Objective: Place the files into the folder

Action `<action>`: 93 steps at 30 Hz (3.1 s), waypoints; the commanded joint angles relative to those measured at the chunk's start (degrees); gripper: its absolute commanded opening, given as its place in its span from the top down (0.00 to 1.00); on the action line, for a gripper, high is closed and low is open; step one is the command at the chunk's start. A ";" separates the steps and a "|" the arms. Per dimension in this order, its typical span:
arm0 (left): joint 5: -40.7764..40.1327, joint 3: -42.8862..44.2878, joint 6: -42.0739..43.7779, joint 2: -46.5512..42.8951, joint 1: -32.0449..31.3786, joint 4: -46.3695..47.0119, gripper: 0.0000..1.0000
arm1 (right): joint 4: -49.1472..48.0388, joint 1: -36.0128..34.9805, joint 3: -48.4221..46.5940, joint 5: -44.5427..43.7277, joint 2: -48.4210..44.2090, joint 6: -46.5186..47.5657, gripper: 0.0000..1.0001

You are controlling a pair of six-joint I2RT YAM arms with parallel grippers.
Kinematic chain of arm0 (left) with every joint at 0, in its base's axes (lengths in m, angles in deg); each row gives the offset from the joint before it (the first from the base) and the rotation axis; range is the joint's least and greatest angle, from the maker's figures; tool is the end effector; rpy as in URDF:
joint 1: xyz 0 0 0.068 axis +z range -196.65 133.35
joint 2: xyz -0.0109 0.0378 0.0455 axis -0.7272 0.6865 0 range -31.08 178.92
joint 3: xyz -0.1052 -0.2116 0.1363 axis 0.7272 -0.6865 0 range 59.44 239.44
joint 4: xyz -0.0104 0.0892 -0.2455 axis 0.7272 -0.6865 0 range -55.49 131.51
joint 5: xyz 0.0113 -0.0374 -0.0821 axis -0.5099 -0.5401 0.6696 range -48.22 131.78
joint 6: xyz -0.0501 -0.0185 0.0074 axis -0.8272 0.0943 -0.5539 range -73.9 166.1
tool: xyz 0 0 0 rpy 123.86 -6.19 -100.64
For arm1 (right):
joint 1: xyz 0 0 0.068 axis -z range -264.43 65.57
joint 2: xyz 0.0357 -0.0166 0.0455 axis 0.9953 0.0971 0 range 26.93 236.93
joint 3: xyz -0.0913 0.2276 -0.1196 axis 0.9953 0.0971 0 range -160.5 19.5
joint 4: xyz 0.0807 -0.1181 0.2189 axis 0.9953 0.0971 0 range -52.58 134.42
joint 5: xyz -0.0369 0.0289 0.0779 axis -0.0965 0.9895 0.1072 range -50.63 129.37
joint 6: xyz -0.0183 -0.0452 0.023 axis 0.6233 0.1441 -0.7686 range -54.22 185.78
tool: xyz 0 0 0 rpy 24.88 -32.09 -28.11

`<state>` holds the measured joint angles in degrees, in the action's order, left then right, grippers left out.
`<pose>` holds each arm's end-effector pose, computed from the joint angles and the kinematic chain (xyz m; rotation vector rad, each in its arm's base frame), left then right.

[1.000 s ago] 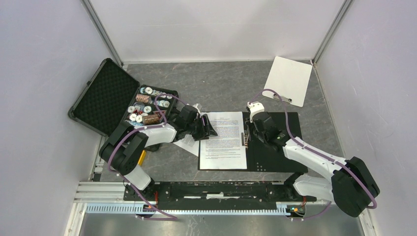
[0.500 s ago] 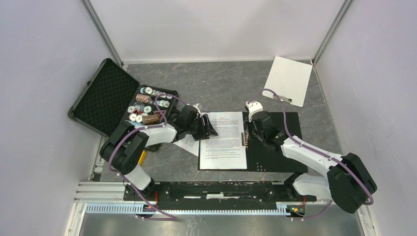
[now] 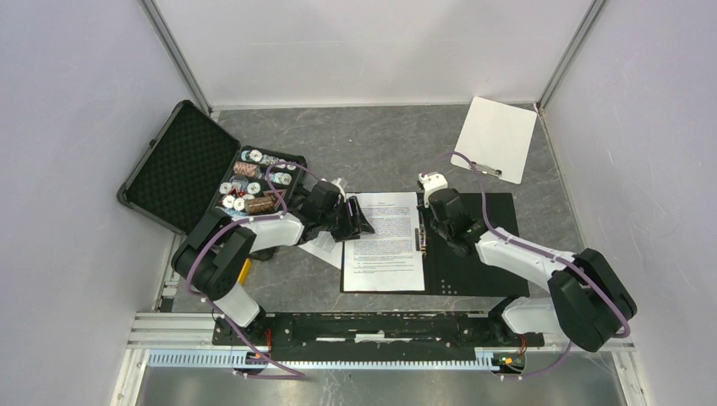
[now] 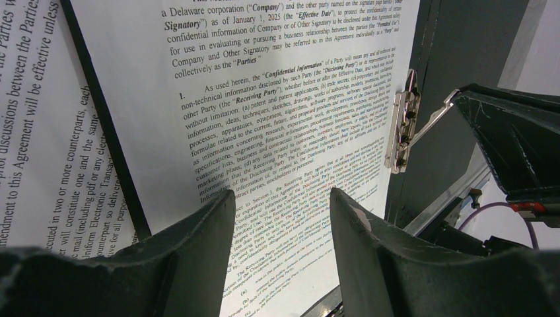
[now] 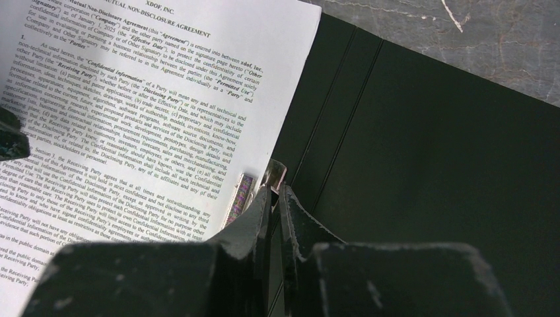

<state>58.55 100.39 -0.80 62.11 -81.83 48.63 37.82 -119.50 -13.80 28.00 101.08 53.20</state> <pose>0.2462 -0.1861 0.1436 -0.1062 2.5637 -0.9792 0.2121 0.1404 0.1809 -0.3438 2.2564 0.2097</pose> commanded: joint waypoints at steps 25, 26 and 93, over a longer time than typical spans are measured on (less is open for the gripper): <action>-2.25 -1.30 2.42 1.00 -0.15 -0.51 0.38 | 0.02 0.77 -0.70 -0.25 12.15 0.00 0.91; -2.34 -1.27 2.42 0.95 -0.15 -0.65 0.38 | 0.03 0.72 -0.71 -0.37 12.43 0.00 0.91; -6.67 -0.25 2.86 2.61 -0.20 -5.79 0.38 | -7.00 6.42 8.18 -2.83 13.53 -6.47 0.92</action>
<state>56.83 100.68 -0.80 62.31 -82.02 48.06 18.50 -114.67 -9.91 30.12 113.08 45.95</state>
